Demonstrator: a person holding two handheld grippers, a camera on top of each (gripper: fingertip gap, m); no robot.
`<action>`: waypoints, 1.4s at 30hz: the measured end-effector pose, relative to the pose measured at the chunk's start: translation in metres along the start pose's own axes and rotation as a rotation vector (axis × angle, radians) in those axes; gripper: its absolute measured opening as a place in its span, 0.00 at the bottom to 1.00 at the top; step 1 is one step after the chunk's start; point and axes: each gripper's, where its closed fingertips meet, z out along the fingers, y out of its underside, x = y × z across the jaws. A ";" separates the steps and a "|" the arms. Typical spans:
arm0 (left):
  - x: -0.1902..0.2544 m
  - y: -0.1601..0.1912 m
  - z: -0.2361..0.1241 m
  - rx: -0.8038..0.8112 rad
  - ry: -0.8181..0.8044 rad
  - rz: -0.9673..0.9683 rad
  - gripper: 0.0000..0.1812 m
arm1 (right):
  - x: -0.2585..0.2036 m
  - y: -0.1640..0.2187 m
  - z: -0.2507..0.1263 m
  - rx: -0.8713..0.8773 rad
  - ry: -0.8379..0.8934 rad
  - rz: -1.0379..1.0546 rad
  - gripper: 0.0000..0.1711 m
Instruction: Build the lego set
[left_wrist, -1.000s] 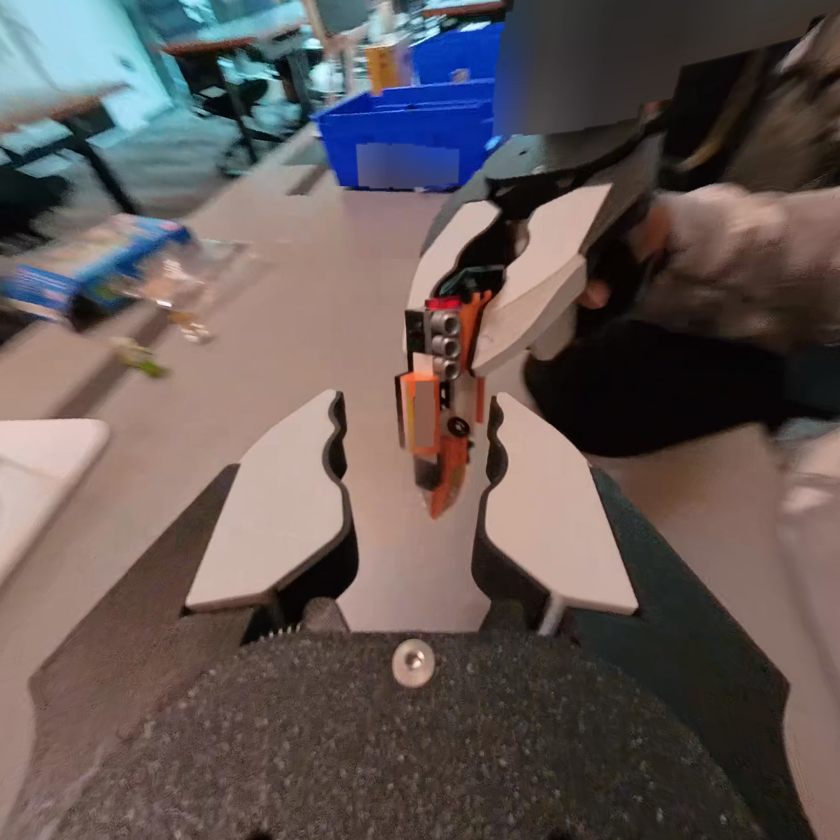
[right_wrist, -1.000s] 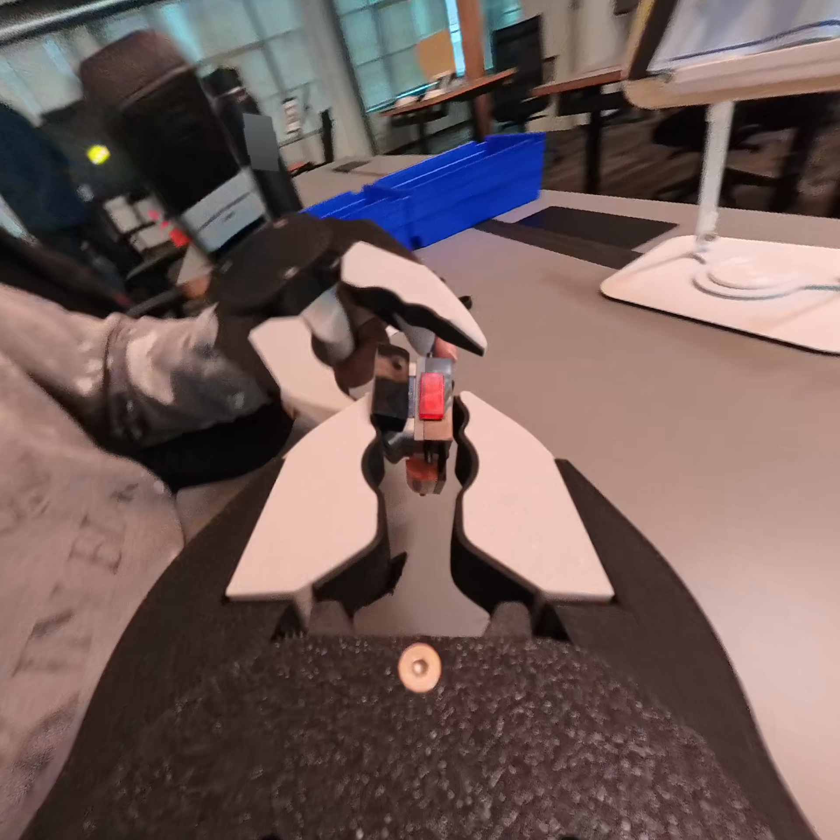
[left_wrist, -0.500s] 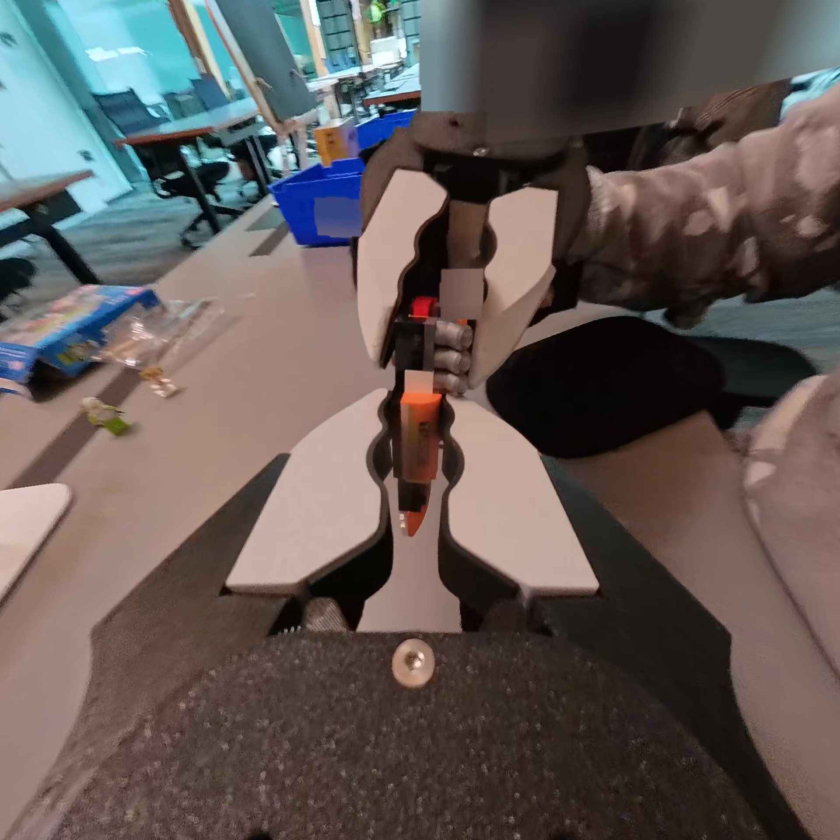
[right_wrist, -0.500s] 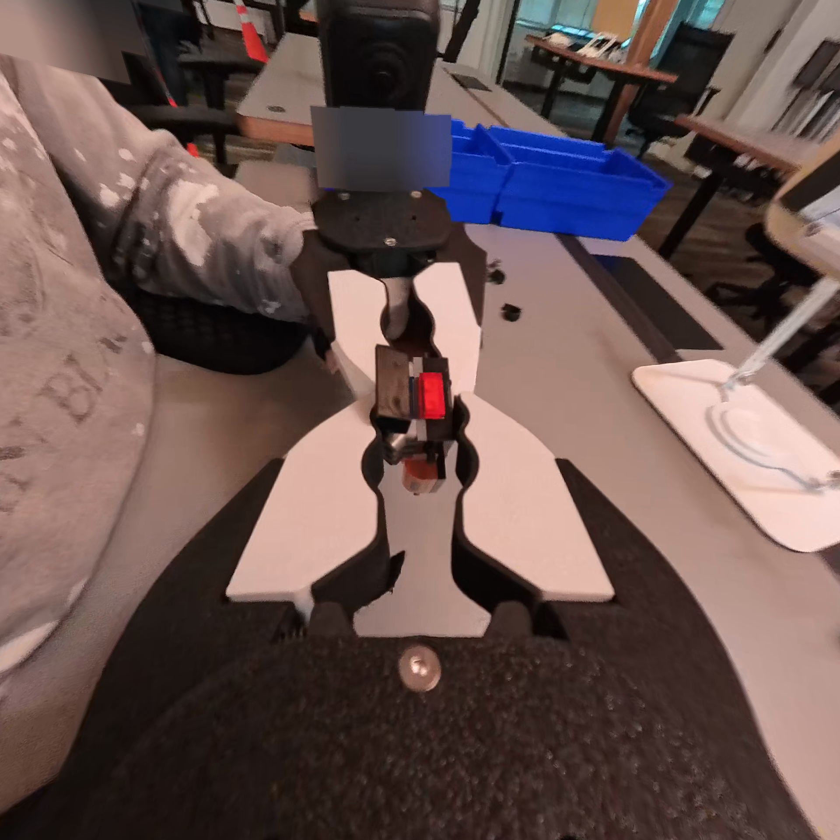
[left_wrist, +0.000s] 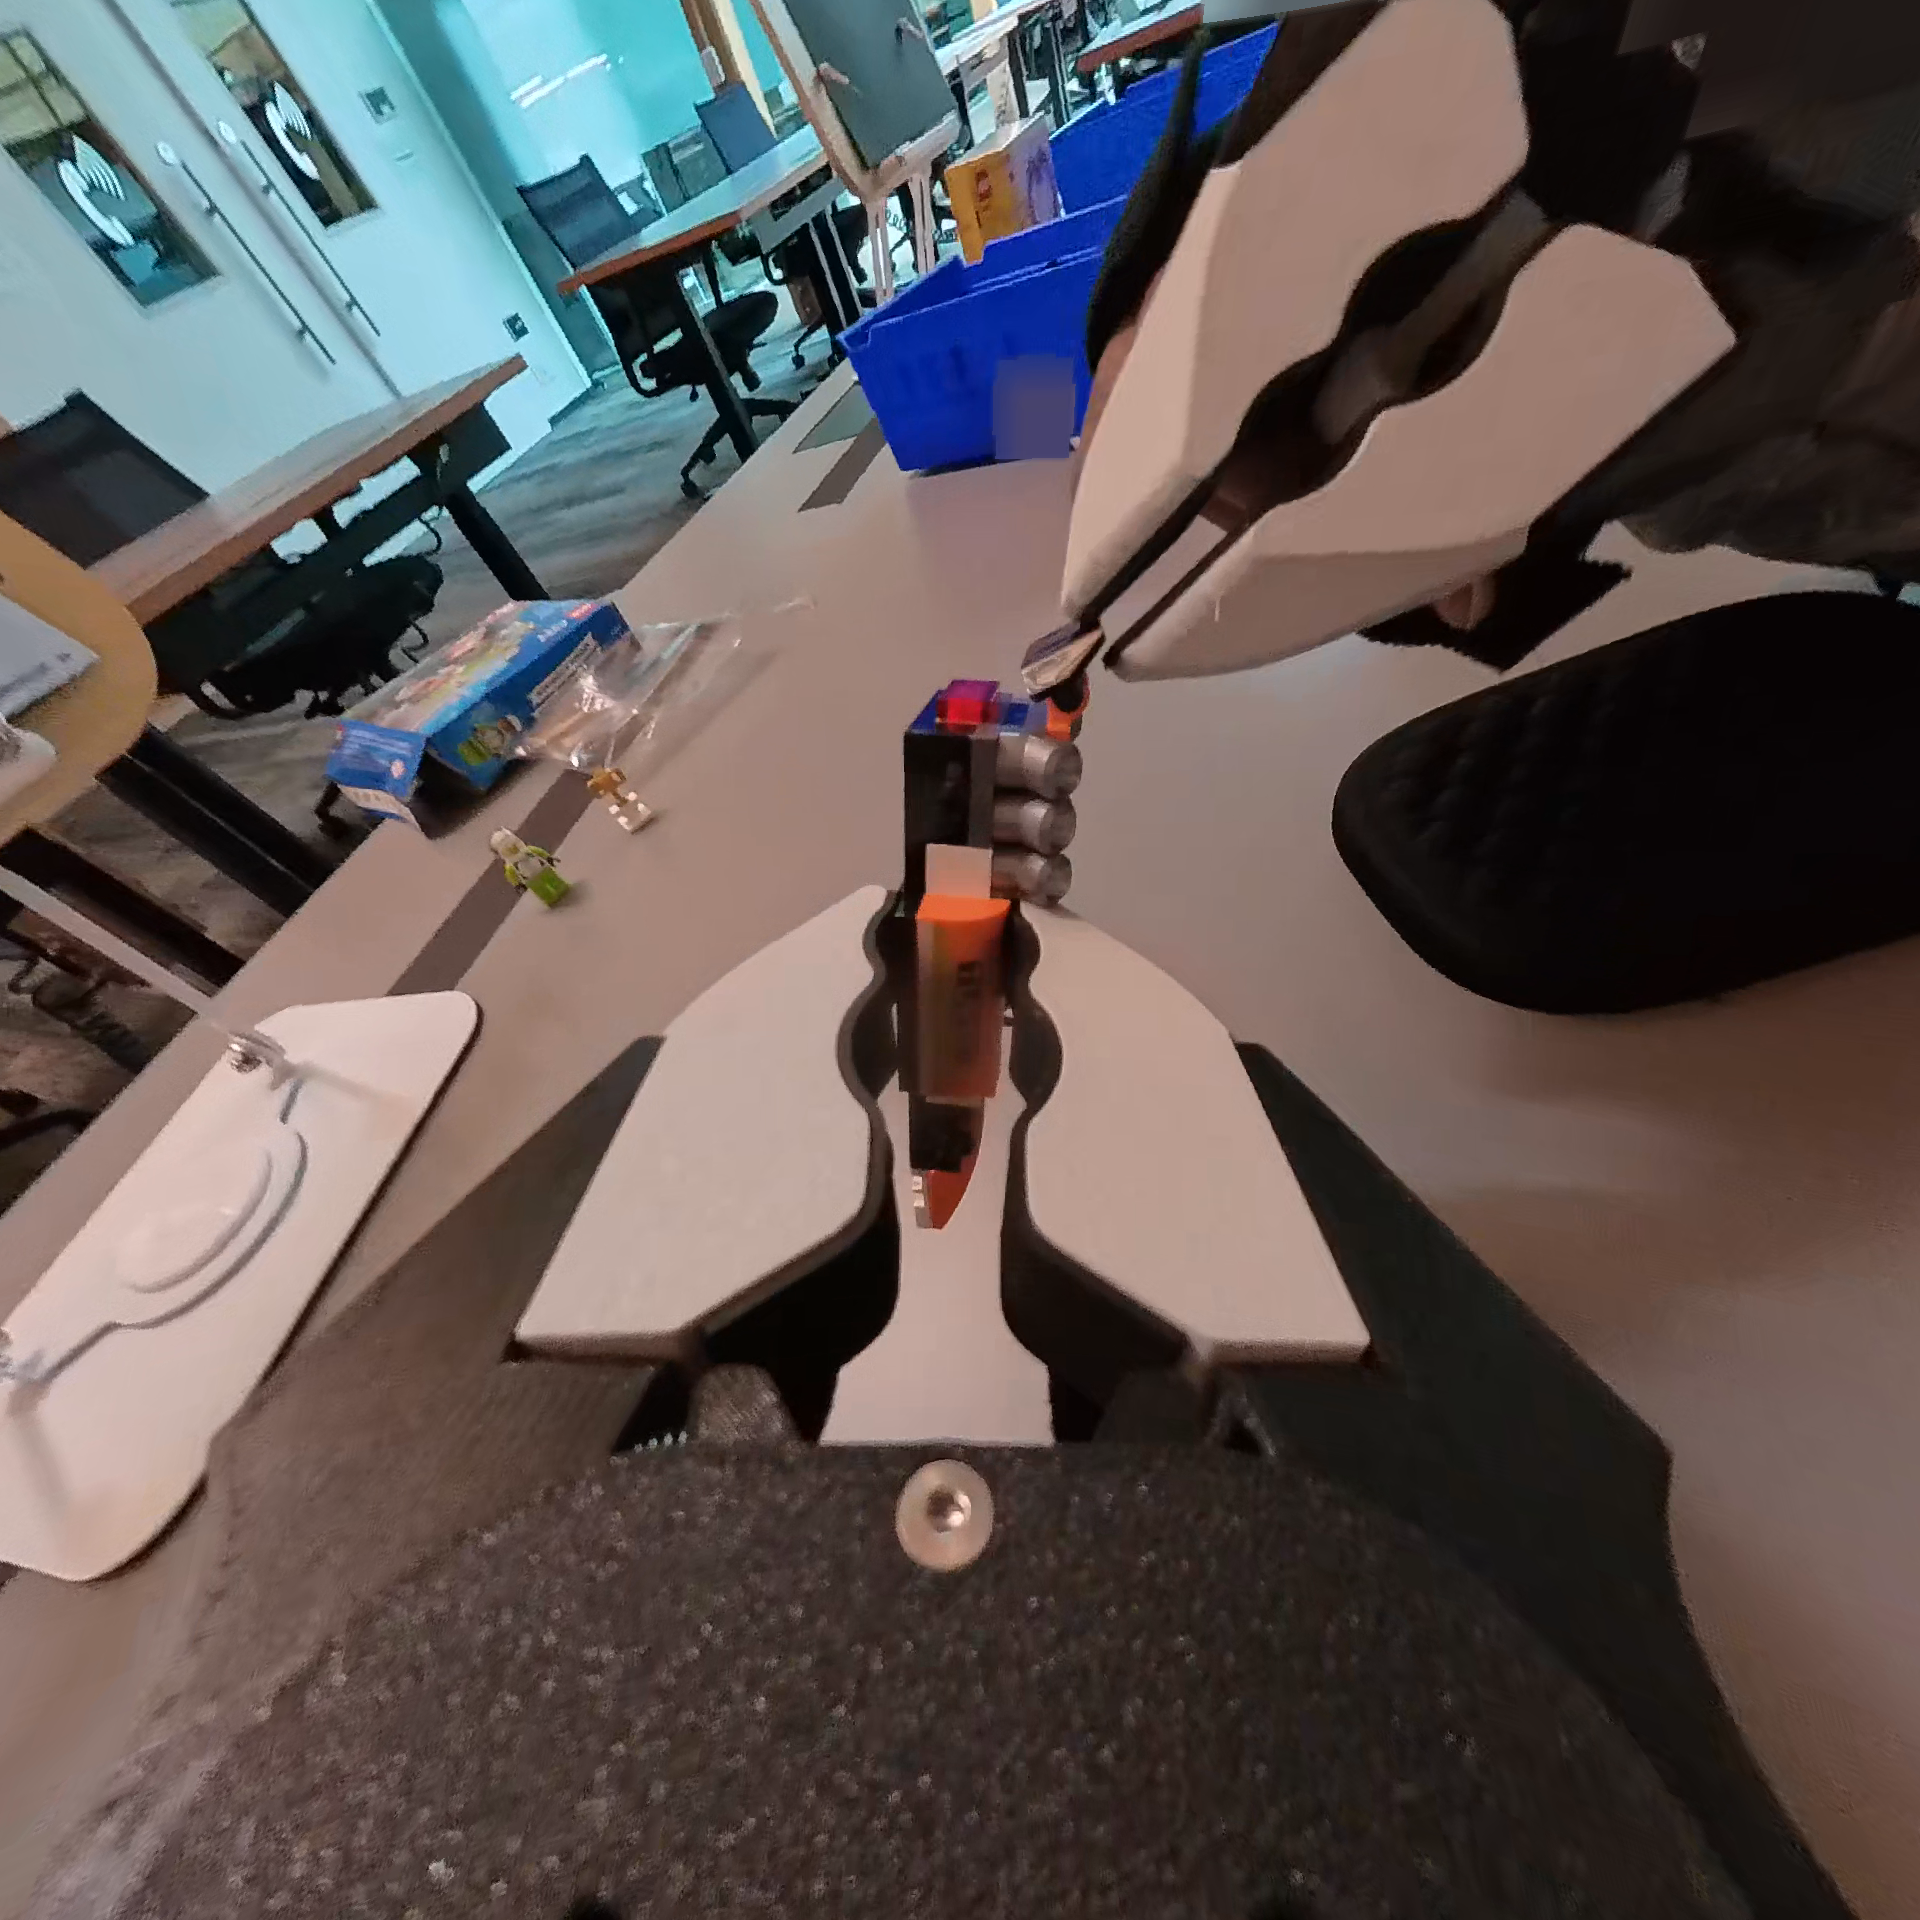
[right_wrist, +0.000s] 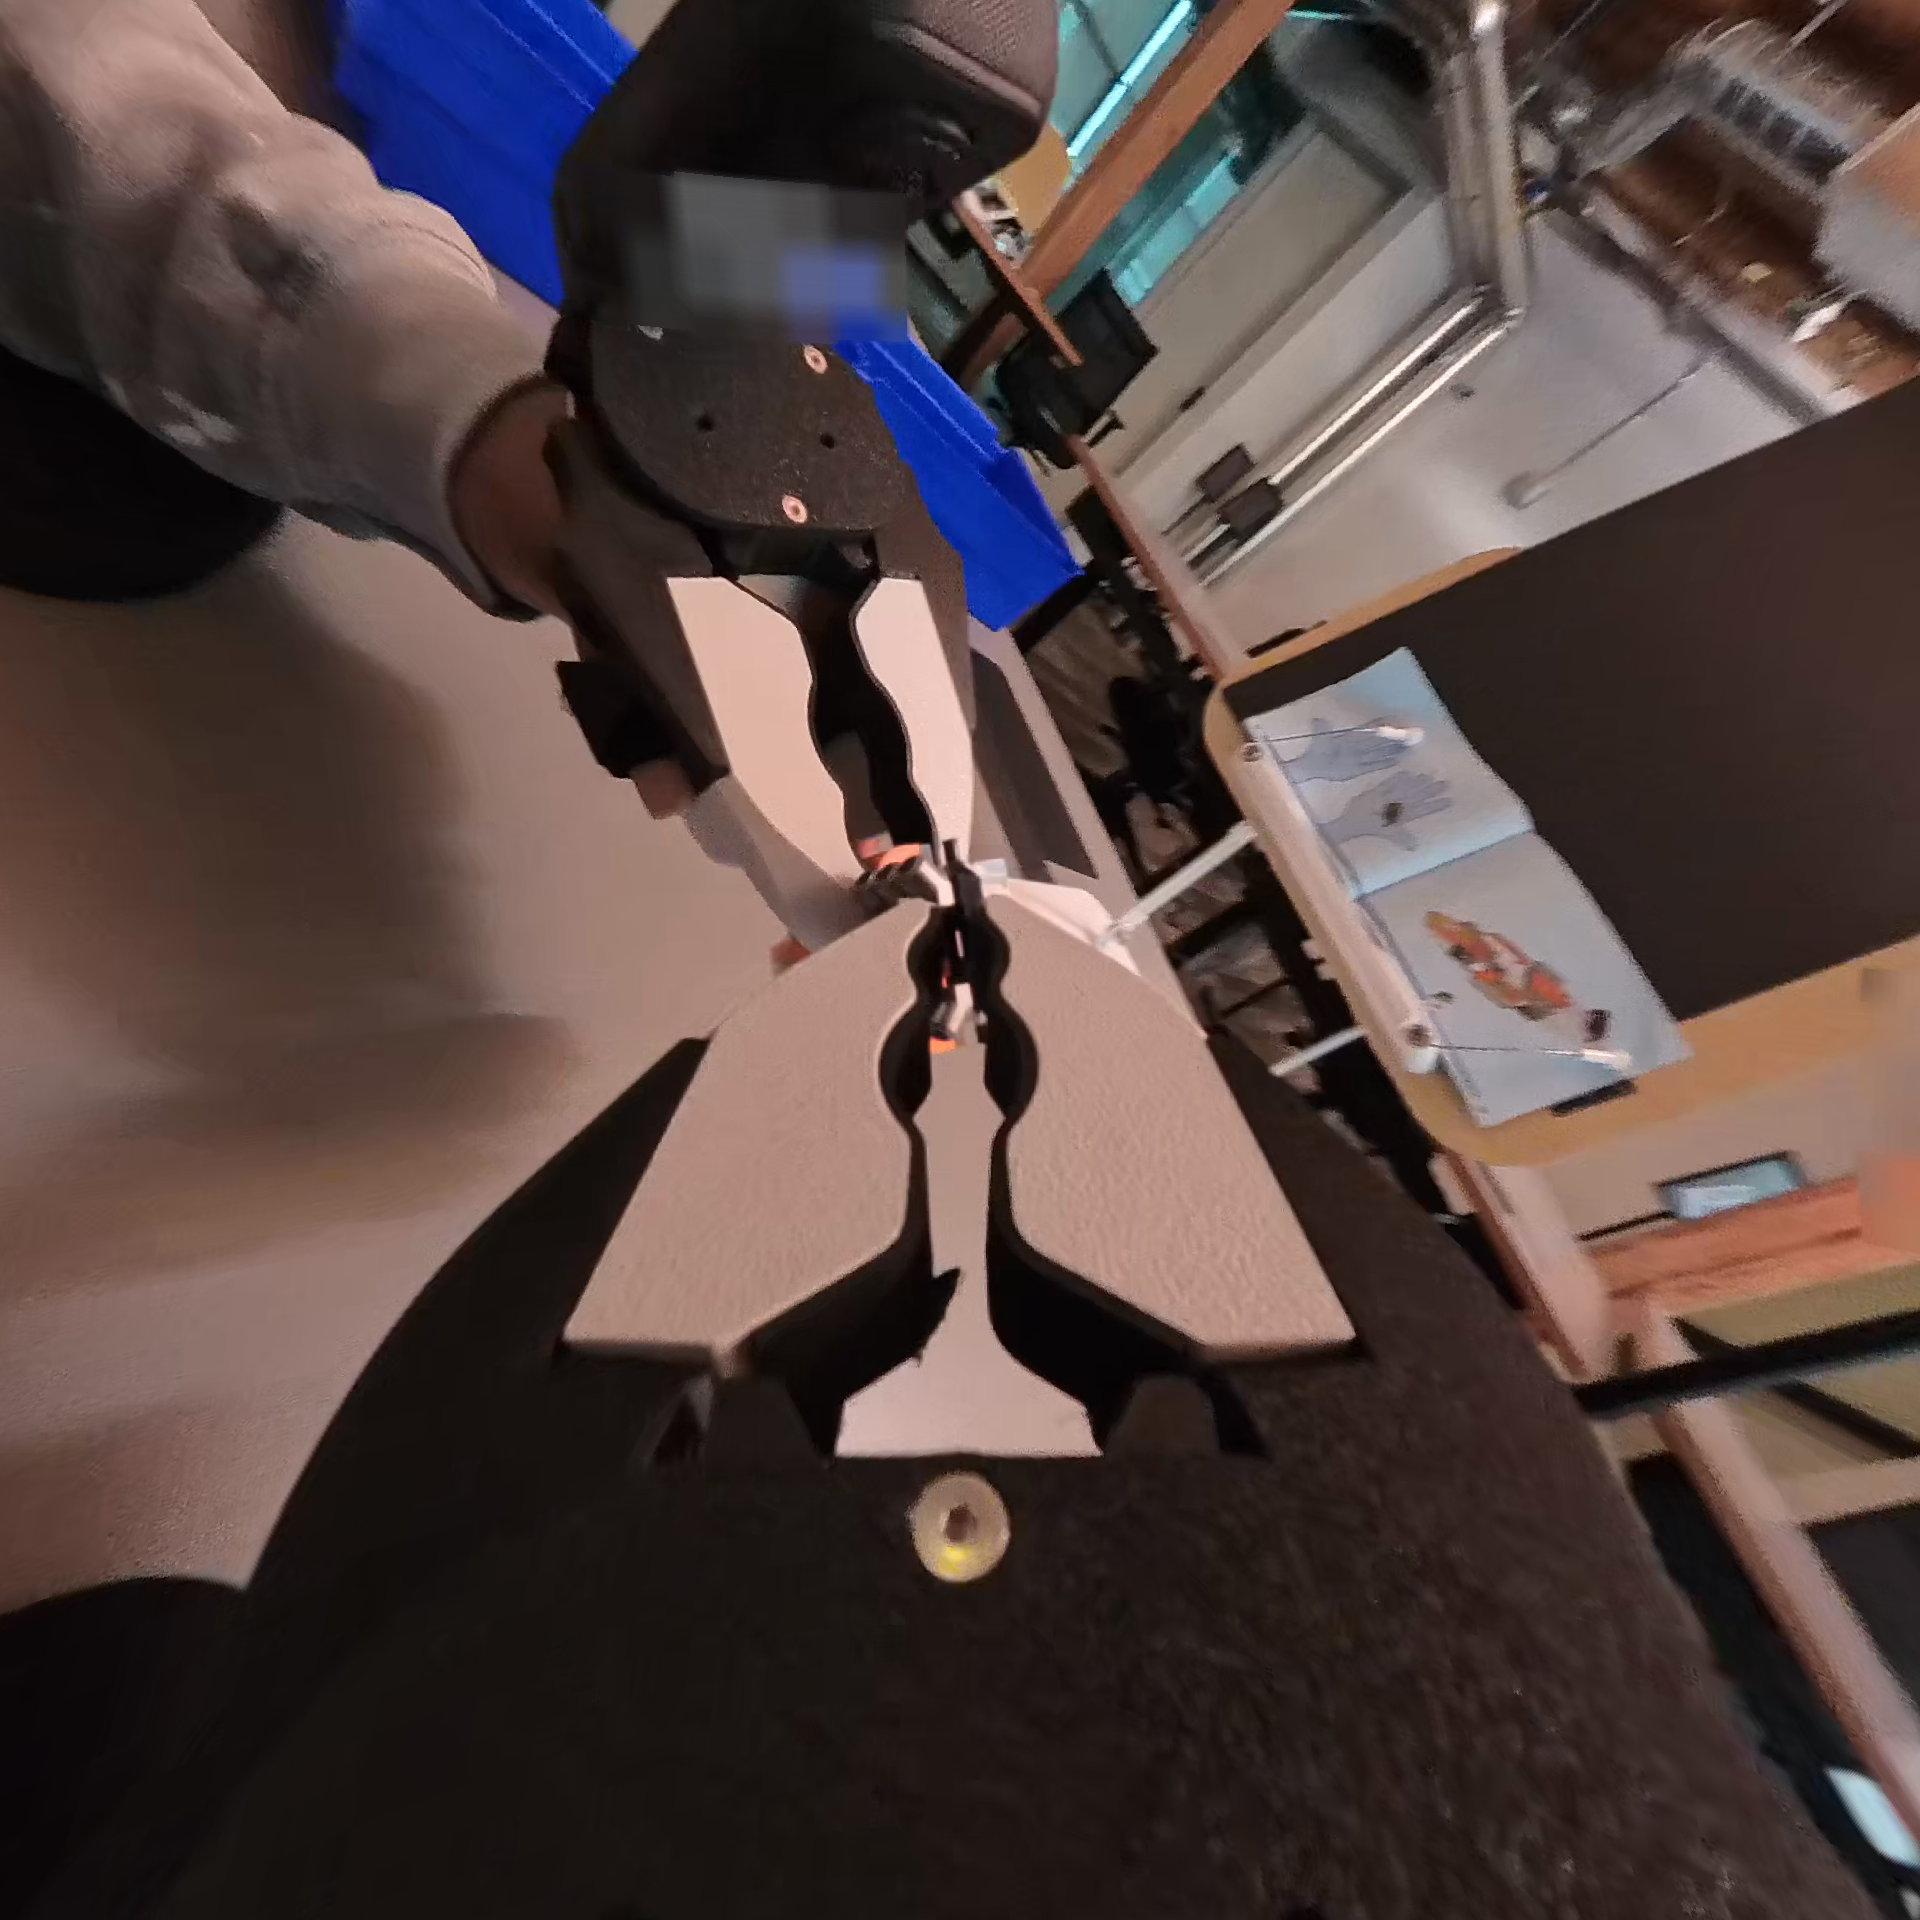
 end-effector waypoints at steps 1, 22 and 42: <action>0.000 0.001 0.001 -0.007 0.002 -0.023 0.10 | 0.001 0.001 0.001 -0.008 0.030 -0.027 0.02; 0.000 0.012 0.004 -0.103 0.066 -0.323 0.10 | 0.006 0.016 0.009 -0.050 0.095 0.017 0.03; 0.006 0.002 0.000 0.107 0.579 -1.249 0.10 | 0.035 0.043 0.010 0.062 -0.128 0.894 0.16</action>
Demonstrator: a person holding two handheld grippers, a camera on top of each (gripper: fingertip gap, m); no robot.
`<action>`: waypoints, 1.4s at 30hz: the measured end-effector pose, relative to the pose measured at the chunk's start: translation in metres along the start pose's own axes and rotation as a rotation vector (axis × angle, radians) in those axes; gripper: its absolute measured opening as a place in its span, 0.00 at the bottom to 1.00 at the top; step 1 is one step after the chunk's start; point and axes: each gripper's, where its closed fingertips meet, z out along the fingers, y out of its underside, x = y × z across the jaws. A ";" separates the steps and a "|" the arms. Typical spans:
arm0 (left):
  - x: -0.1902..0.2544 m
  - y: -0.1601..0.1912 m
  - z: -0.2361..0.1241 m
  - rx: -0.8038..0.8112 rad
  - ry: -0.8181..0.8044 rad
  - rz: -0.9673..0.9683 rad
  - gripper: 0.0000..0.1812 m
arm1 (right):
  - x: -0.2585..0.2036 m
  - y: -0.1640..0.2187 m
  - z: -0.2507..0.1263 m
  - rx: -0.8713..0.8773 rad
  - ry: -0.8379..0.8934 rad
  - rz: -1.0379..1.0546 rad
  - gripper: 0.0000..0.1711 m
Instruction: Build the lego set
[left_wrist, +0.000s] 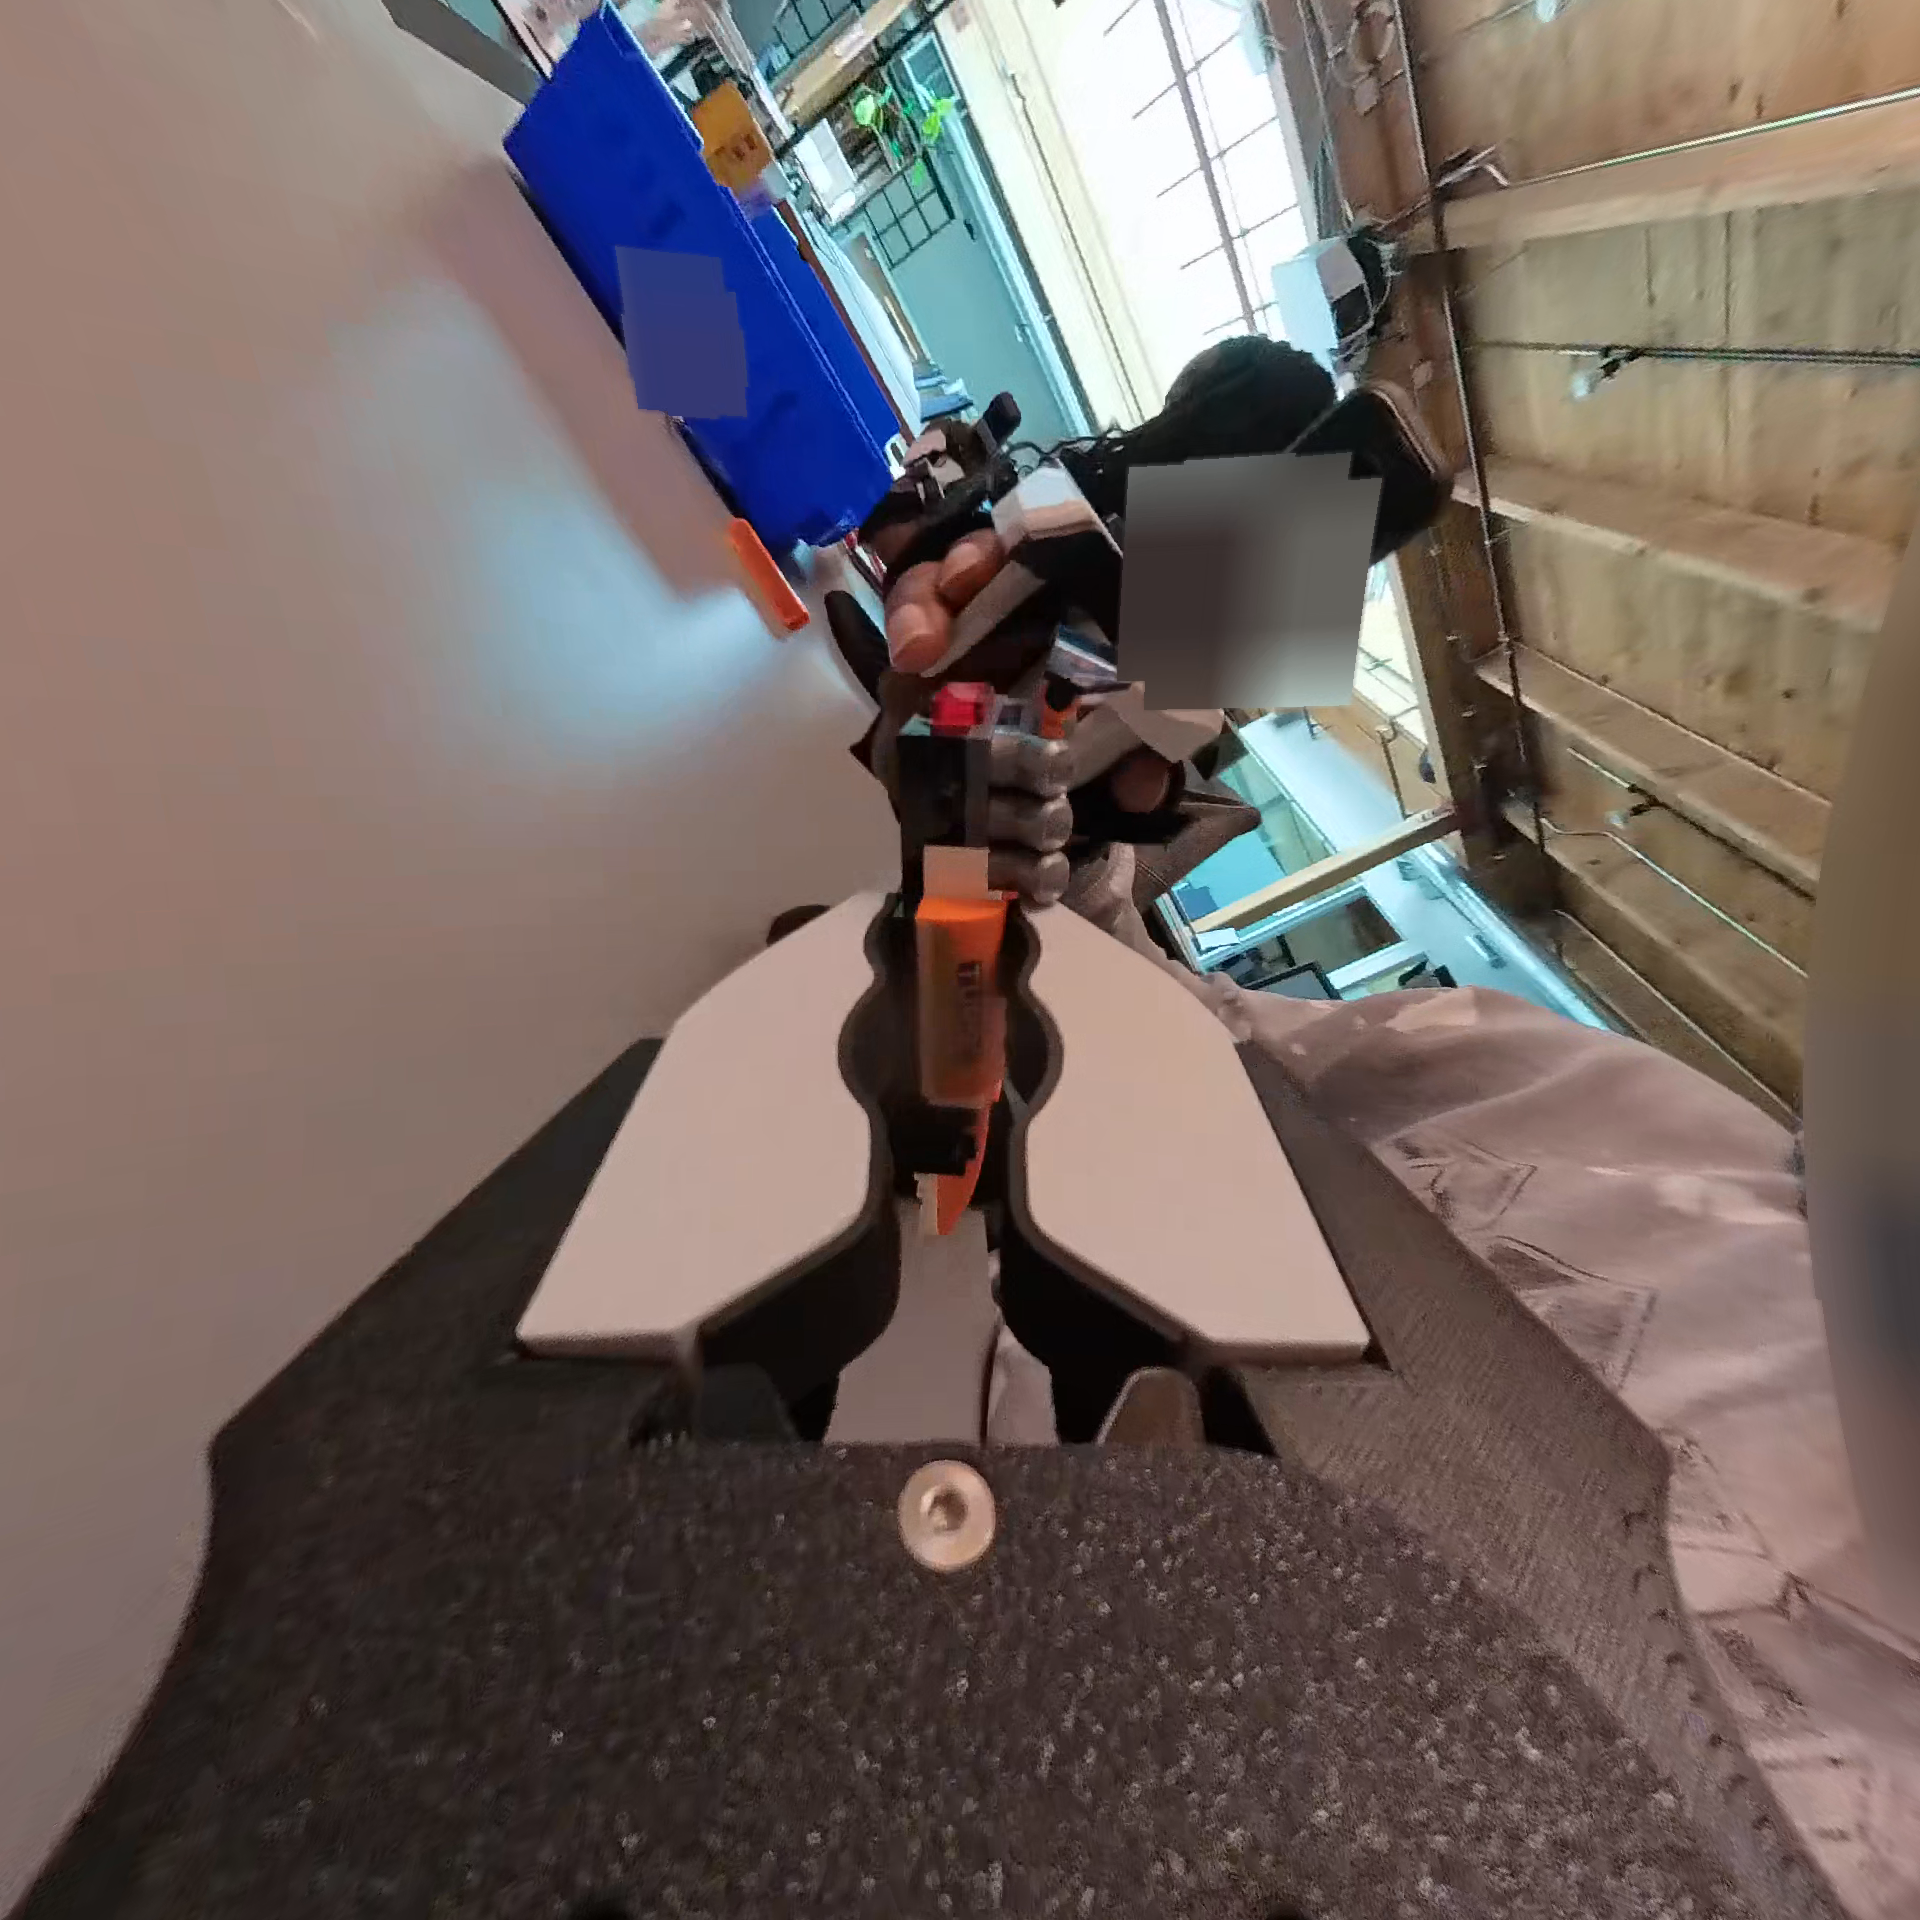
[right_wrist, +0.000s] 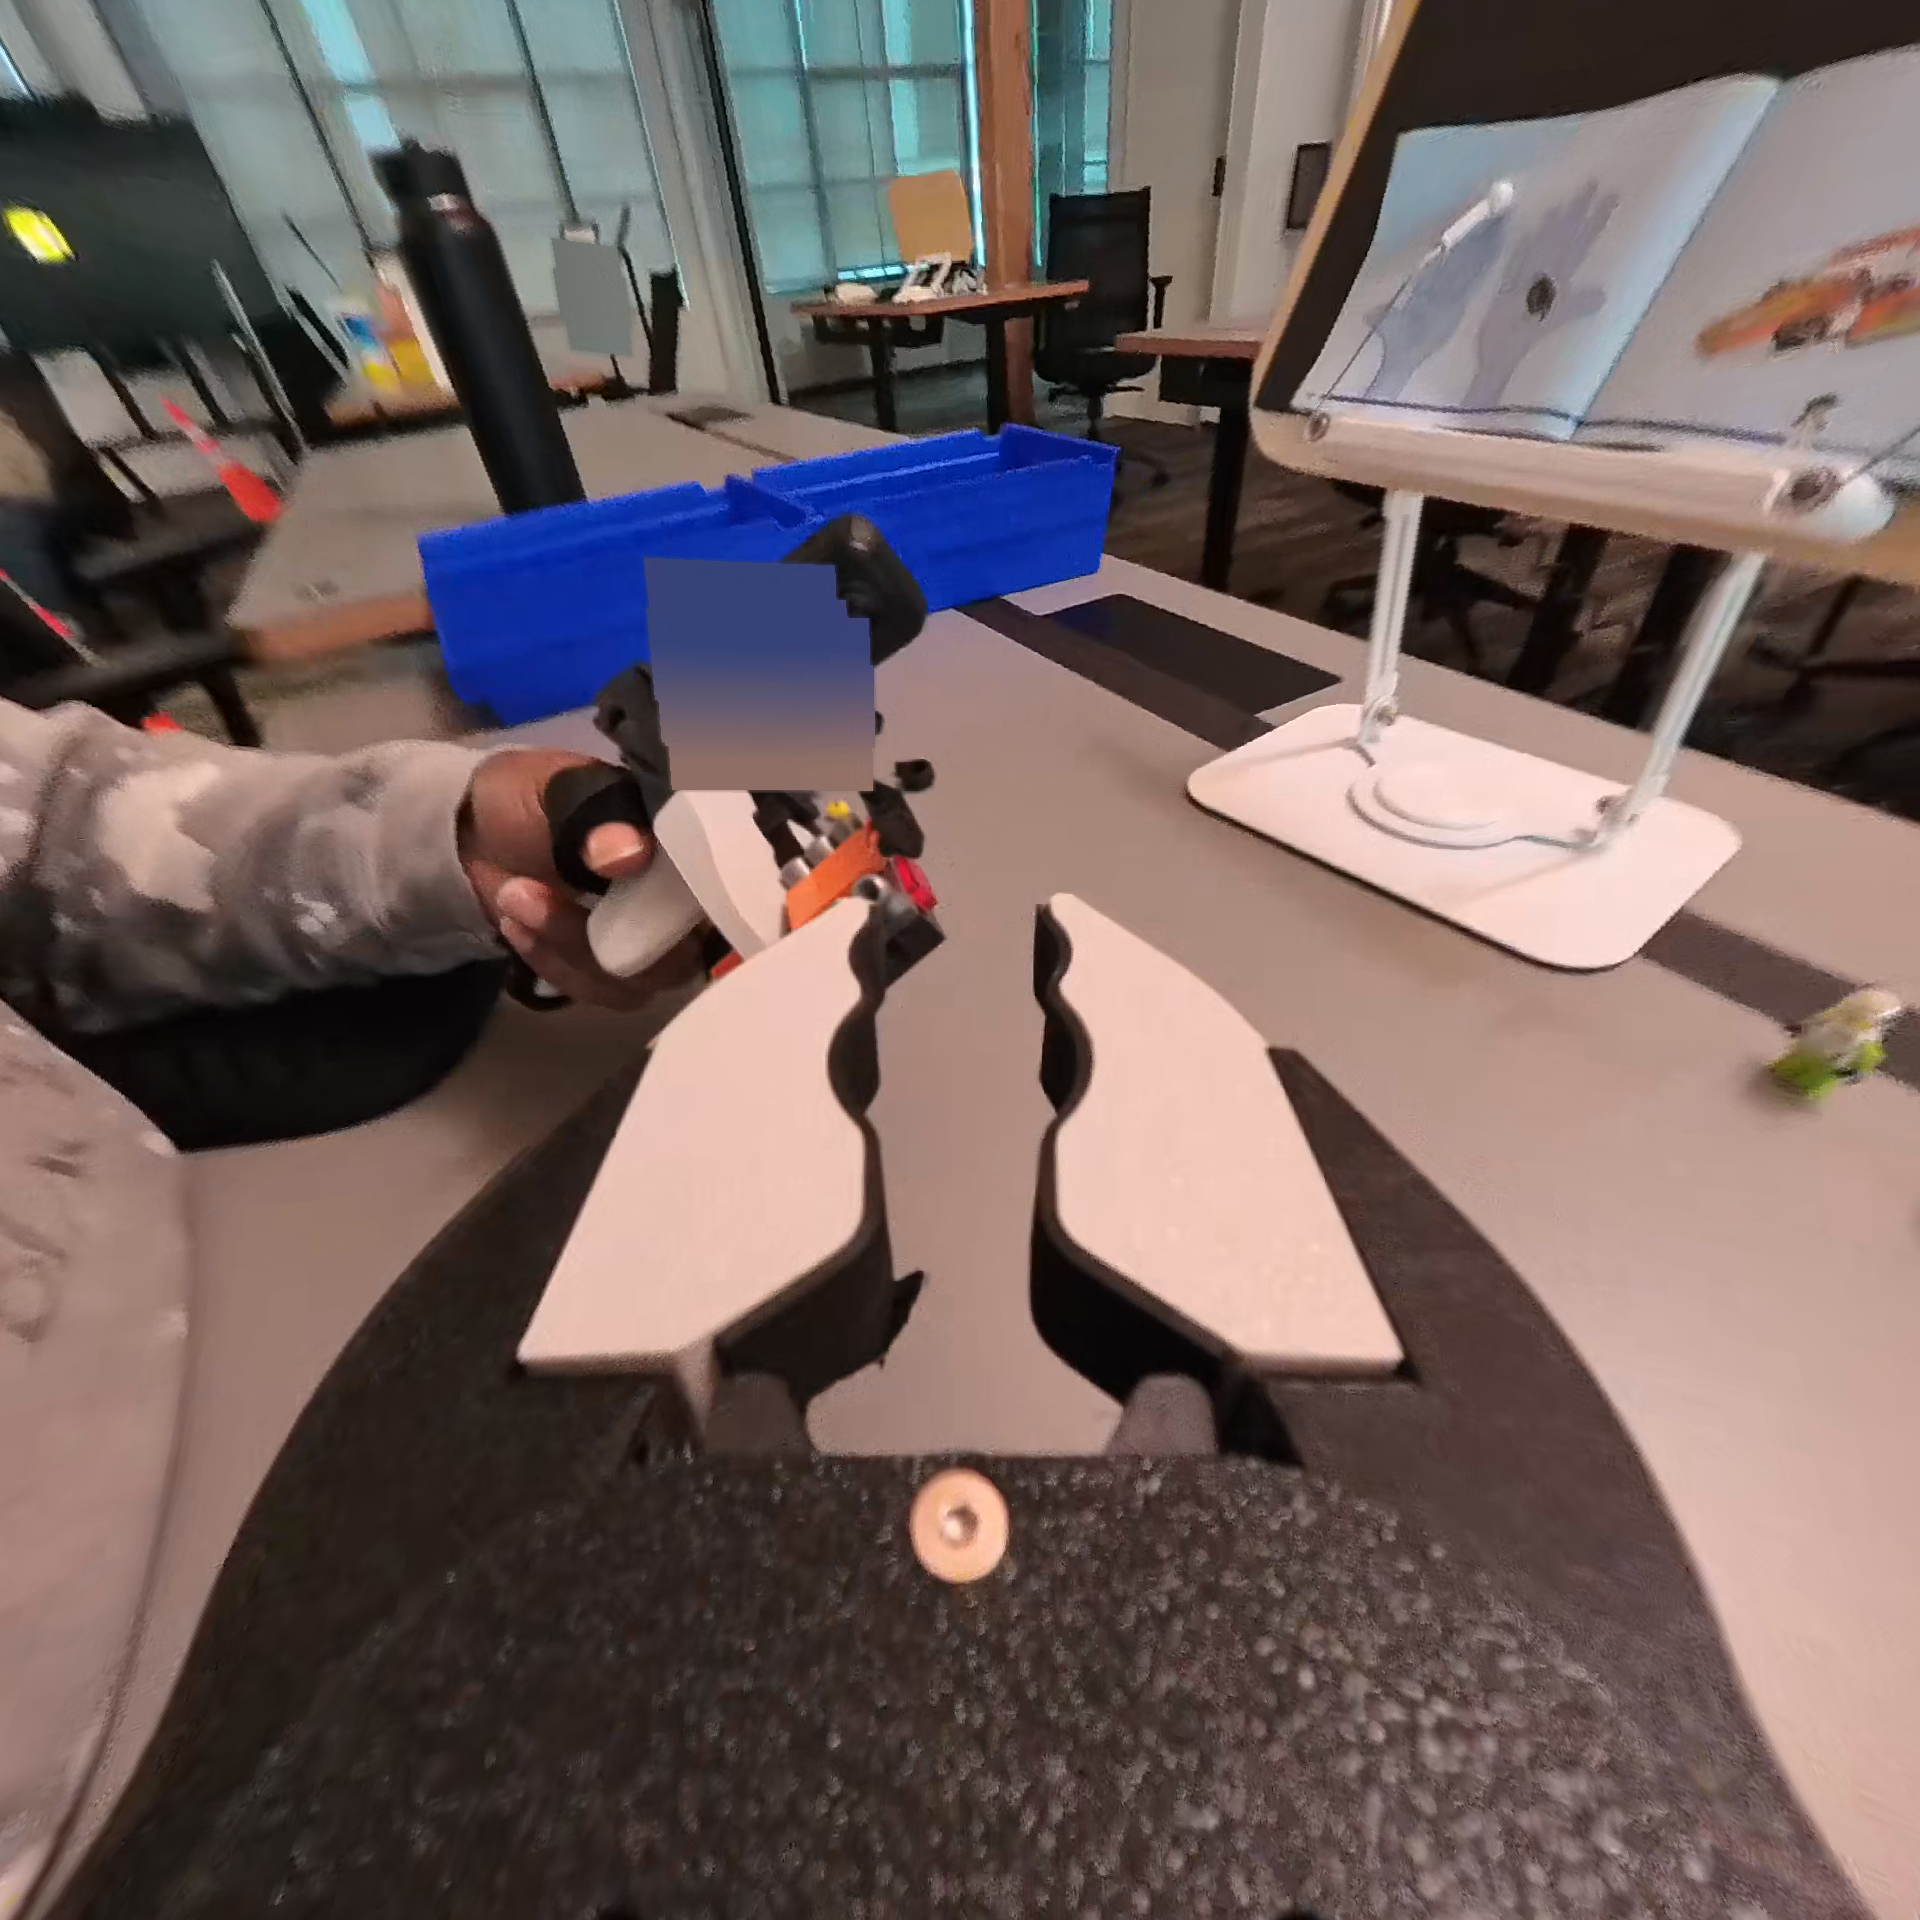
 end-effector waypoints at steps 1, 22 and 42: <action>-0.001 0.001 0.001 -0.006 0.002 -0.006 0.10 | 0.000 0.000 0.000 0.005 -0.012 0.024 0.14; -0.018 0.025 0.009 -0.165 -0.187 0.250 0.10 | -0.021 0.025 0.015 -0.246 -0.249 0.445 0.02; -0.020 0.031 0.012 -0.175 -0.145 0.142 0.09 | -0.020 0.032 0.011 -0.270 -0.088 0.061 0.01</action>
